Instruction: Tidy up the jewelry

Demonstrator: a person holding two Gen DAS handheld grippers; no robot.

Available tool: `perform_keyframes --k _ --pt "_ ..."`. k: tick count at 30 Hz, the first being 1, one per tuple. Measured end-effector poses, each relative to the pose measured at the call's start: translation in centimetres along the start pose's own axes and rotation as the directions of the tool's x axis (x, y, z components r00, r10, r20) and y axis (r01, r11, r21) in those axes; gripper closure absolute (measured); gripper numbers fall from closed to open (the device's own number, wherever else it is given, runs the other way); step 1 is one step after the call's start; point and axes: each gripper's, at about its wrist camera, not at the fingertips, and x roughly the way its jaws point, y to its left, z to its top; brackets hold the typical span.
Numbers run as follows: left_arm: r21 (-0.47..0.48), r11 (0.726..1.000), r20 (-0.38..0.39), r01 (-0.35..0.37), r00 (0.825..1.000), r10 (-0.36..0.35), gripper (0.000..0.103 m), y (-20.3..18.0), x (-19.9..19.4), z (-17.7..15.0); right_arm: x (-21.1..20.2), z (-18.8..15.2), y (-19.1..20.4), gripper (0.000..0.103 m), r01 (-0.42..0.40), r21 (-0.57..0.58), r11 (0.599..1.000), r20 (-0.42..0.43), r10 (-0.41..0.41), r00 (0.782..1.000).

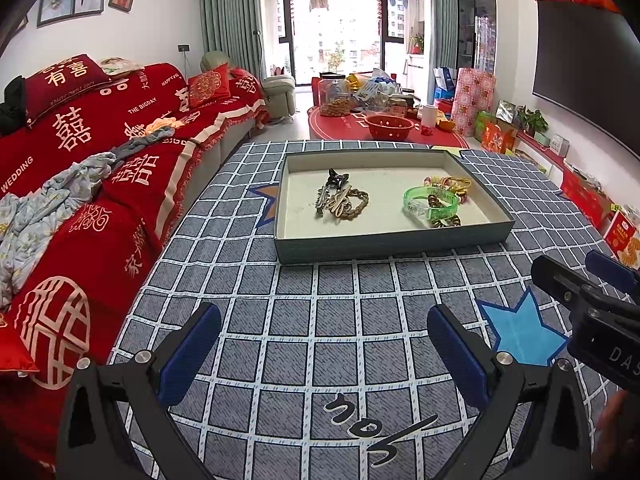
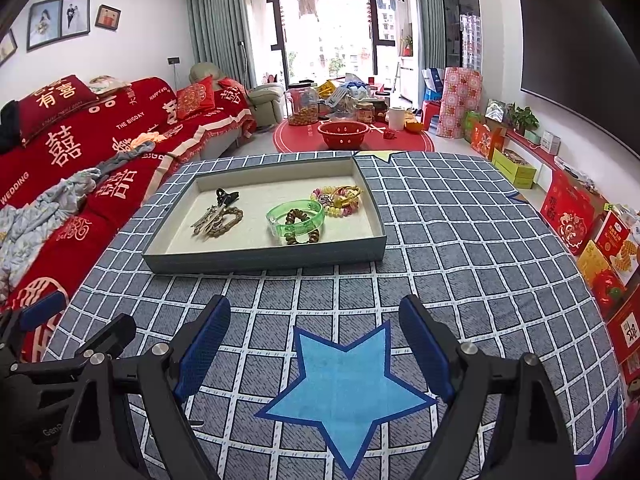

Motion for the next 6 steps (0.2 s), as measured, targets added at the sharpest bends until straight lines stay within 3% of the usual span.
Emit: perform_keyframes --k 6 --pt "-0.004 1.000 -0.007 0.012 1.000 -0.012 0.000 0.02 0.27 -0.17 -0.13 0.05 0.29 0.015 0.000 0.002 1.000 -0.002 0.000 1.000"
